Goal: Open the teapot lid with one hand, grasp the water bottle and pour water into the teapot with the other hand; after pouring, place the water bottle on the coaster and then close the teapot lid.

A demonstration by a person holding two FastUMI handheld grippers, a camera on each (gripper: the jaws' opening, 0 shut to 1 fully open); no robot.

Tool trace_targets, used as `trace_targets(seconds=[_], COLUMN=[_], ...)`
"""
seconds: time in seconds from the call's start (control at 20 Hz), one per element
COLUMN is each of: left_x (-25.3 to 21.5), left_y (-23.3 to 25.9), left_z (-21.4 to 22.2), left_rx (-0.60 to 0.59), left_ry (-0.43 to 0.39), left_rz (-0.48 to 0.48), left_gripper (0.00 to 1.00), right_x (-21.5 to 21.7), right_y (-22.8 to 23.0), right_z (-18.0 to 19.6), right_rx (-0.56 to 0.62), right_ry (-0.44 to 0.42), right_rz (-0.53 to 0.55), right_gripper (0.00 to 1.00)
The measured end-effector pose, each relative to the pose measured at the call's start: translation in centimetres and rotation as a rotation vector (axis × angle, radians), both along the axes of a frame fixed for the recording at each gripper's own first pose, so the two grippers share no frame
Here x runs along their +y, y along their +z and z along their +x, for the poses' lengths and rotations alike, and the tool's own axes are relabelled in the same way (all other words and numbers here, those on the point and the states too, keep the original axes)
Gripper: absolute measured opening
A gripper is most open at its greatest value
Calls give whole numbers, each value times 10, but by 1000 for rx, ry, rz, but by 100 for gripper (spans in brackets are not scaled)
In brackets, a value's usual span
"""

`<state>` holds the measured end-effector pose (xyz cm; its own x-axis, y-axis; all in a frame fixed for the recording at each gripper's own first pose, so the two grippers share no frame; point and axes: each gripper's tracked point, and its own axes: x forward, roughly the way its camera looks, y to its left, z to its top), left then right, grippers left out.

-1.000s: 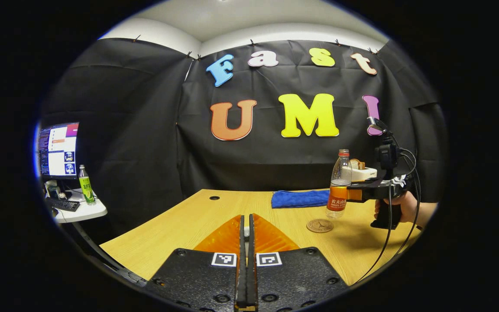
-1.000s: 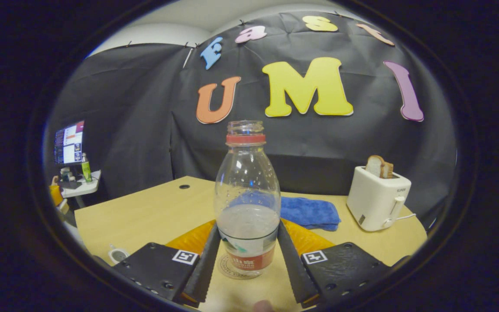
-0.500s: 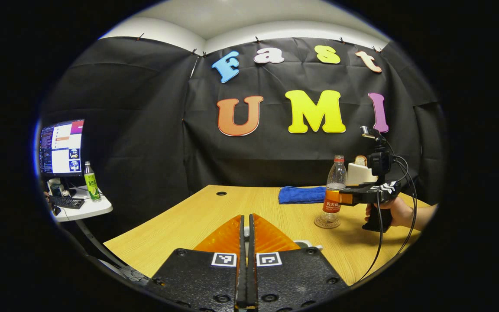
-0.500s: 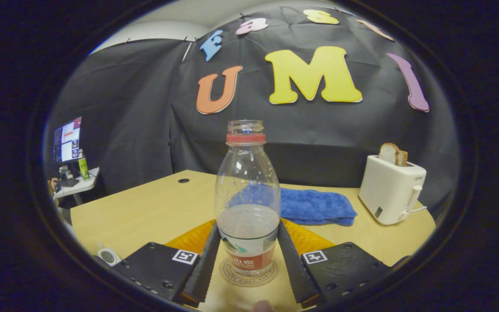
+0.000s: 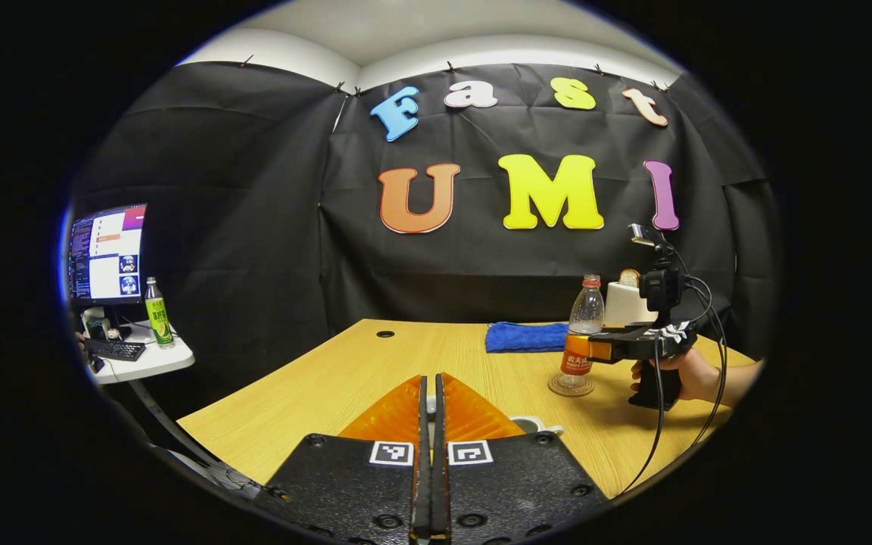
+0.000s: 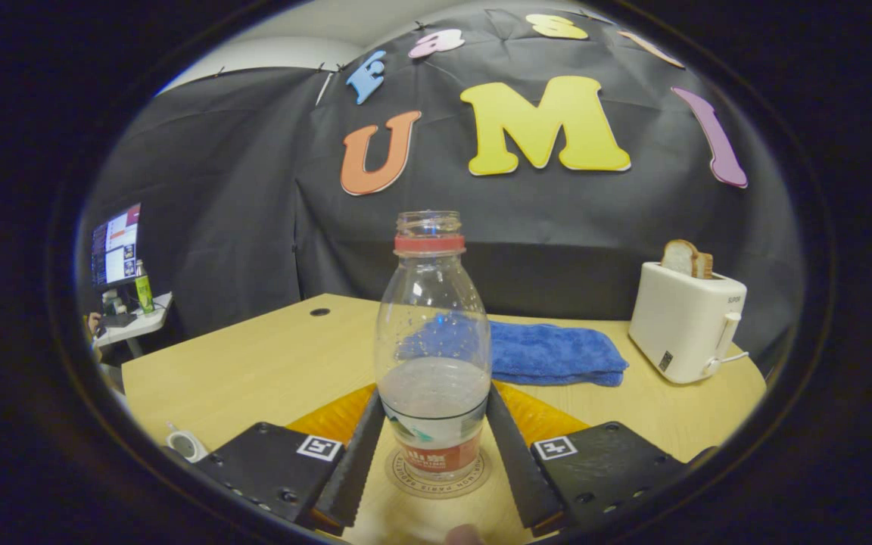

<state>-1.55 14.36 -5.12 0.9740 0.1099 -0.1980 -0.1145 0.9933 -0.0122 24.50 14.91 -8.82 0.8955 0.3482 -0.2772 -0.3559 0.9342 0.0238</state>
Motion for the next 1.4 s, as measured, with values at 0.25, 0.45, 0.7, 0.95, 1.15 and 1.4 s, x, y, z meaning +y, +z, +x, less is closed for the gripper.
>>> trace_targets(seconds=[0.25,0.45,0.7,0.95,1.15,1.4], left_x=[-5,-16,-51,-86,-92,-87], left_y=[1,6,-2,-21,-42,-70], left_z=[-1,2,19,41,51,59], left_rx=[1,-15,-13,12,34,85], left_ry=[-6,-27,-105,-185,-181,-148], left_rz=[1,-2,-56,-58,-39,-26], left_gripper=[3,3,3,3,3,3], right_x=[1,-8,-49,-104,-143,-175], right_y=[2,8,14,18,28,39], right_z=[-5,-13,-46,-102,-134,-156], right_rx=[4,4,-7,-53,-138,-192], right_ry=[11,8,-35,-101,-184,-239], right_rz=[-4,-12,-18,-21,-59,-56], right_gripper=[96,96,96,96,96,93])
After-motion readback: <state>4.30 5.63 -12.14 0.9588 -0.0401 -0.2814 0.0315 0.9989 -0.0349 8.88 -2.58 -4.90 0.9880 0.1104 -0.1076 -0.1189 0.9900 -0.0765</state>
